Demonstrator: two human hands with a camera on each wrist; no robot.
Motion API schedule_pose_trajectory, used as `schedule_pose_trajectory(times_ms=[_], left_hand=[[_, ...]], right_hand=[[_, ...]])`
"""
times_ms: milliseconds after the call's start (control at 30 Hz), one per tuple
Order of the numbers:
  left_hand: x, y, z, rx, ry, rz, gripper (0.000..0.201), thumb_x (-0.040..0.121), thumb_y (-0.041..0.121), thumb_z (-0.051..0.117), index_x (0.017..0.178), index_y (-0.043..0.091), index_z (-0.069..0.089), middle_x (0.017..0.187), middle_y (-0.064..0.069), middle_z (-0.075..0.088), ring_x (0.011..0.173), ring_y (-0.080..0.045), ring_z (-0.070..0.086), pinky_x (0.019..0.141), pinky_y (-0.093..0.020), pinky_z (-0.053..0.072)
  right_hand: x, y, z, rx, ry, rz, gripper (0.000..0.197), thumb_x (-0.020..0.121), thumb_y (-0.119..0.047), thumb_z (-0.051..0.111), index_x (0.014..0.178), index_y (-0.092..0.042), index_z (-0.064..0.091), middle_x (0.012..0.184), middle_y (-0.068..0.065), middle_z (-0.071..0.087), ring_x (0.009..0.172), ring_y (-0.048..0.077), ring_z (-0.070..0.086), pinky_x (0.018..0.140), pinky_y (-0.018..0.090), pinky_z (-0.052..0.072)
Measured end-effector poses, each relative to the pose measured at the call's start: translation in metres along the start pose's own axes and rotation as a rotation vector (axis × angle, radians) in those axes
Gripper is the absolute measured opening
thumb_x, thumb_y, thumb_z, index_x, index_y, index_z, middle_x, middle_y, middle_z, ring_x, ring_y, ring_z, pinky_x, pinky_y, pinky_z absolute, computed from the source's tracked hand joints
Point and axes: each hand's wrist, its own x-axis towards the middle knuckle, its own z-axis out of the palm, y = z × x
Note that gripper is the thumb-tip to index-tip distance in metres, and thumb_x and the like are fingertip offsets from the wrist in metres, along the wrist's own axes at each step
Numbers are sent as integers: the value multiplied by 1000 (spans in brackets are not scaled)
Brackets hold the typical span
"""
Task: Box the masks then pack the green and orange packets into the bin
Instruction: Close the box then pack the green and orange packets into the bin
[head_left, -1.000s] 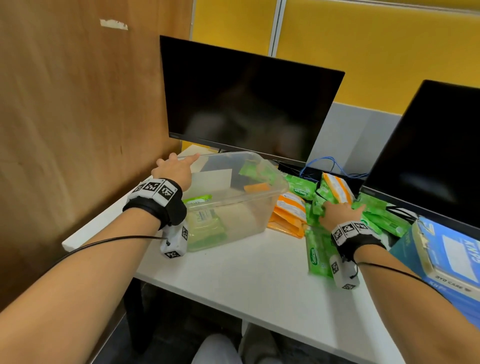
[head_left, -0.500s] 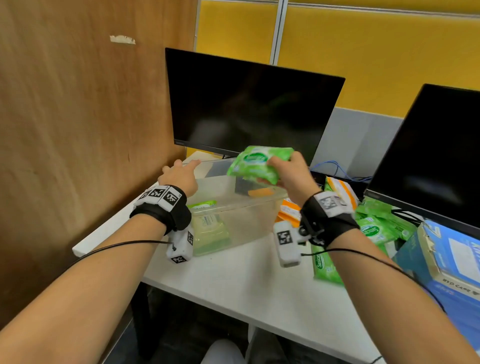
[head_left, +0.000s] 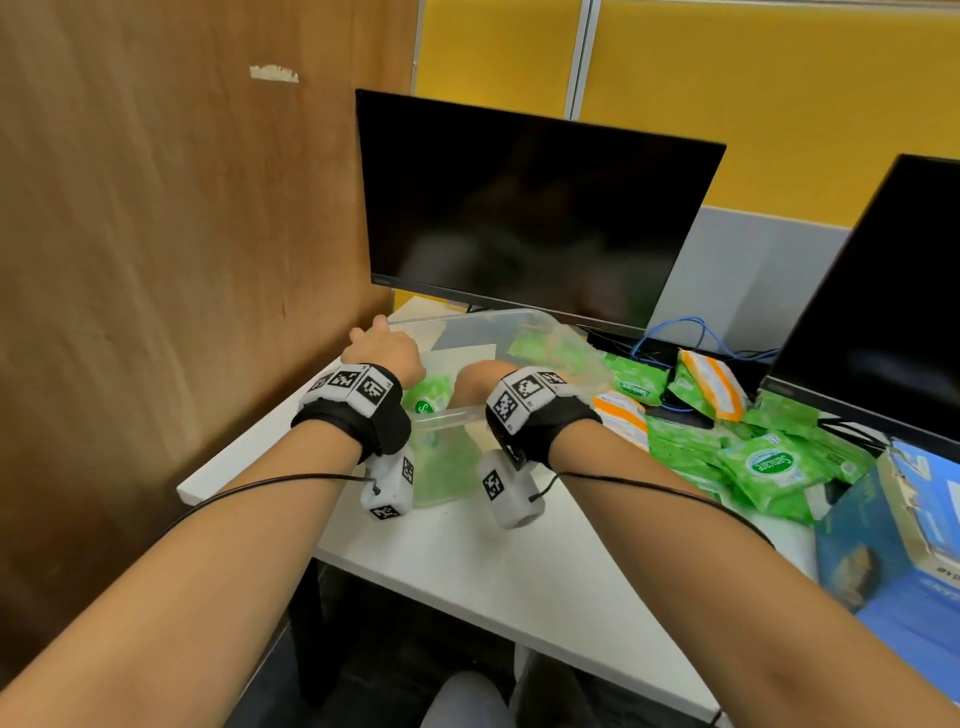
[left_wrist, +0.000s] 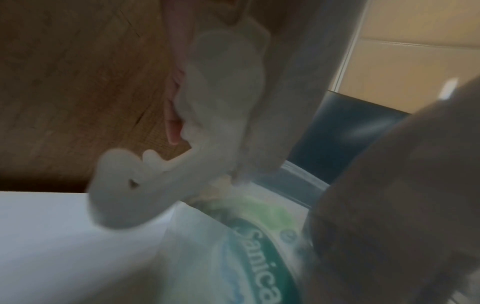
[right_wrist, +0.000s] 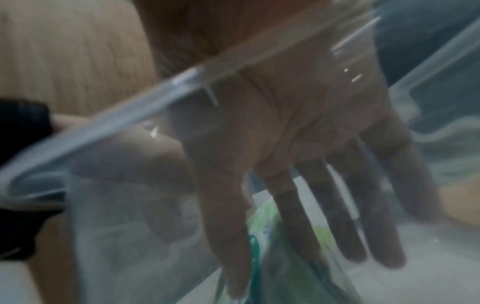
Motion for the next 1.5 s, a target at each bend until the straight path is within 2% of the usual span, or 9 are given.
schedule_pose_trajectory(times_ms=[233, 467, 700, 900, 967, 1067, 1167, 1300, 1500], left_hand=[[-6, 4, -2, 112, -63, -29, 79, 68, 39, 83, 133, 13, 48, 149, 0, 17, 124, -30, 33, 89, -41, 43], [-7, 4, -1, 103, -37, -47, 68, 78, 25, 75, 136, 13, 42, 148, -3, 20, 124, -30, 35, 86, -39, 42], [-3, -6, -1, -180, 49, 45, 37, 91, 8, 46, 123, 22, 58, 136, -9, 37, 119, -36, 41, 97, -44, 42], [-2, -13, 1, -424, 146, 53, 56, 88, 4, 43, 139, 25, 36, 136, -17, 42, 121, -41, 45, 101, -47, 40], [-3, -10, 1, -377, 127, 48, 58, 90, 5, 42, 144, 26, 31, 138, -16, 39, 122, -41, 44, 100, -48, 39], [-4, -8, 1, -295, 118, 43, 56, 93, 8, 42, 145, 25, 30, 138, -15, 38, 122, -41, 43, 98, -48, 39], [-4, -6, 1, -259, 118, 43, 56, 93, 9, 42, 145, 25, 29, 138, -16, 38, 122, -41, 43, 97, -48, 39], [-6, -6, 2, -235, 123, 36, 56, 93, 9, 43, 145, 24, 28, 137, -15, 38, 121, -41, 43, 96, -48, 40], [-5, -4, 1, -215, 119, 28, 57, 92, 8, 43, 145, 25, 27, 137, -15, 36, 121, -41, 43, 95, -48, 40]], right_hand=[[-11, 10, -5, -407, 20, -113, 39, 89, -14, 58, 128, -14, 58, 128, 7, 56, 108, 28, 55, 90, 36, 44], [4, 9, 10, -508, 35, -135, 28, 87, -26, 61, 113, -17, 62, 116, 4, 63, 97, 26, 59, 85, 34, 48], [-16, 24, -18, 46, 737, -163, 21, 92, -22, 42, 95, -11, 60, 82, 9, 64, 73, 29, 54, 61, 33, 42], [-23, 134, -36, 109, 815, -221, 34, 87, -10, 40, 105, -18, 68, 114, 2, 63, 109, 23, 55, 95, 35, 42], [-26, 171, -41, 154, 895, -30, 38, 85, -1, 43, 116, -14, 61, 124, 7, 54, 117, 25, 48, 96, 36, 40], [-36, 222, -45, 101, 537, 423, 27, 90, -8, 51, 116, -3, 55, 126, 18, 56, 105, 32, 56, 84, 36, 46], [-41, 248, -34, -134, 176, 484, 47, 91, -19, 54, 135, -7, 42, 135, 17, 50, 117, 31, 53, 93, 35, 46], [-31, 256, -17, -404, 136, 500, 60, 83, -48, 57, 132, -15, 45, 139, 15, 47, 128, 34, 43, 107, 42, 35], [-13, 261, -24, -498, 187, 553, 78, 73, -69, 59, 128, -14, 53, 129, 7, 49, 121, 28, 47, 98, 44, 43]])
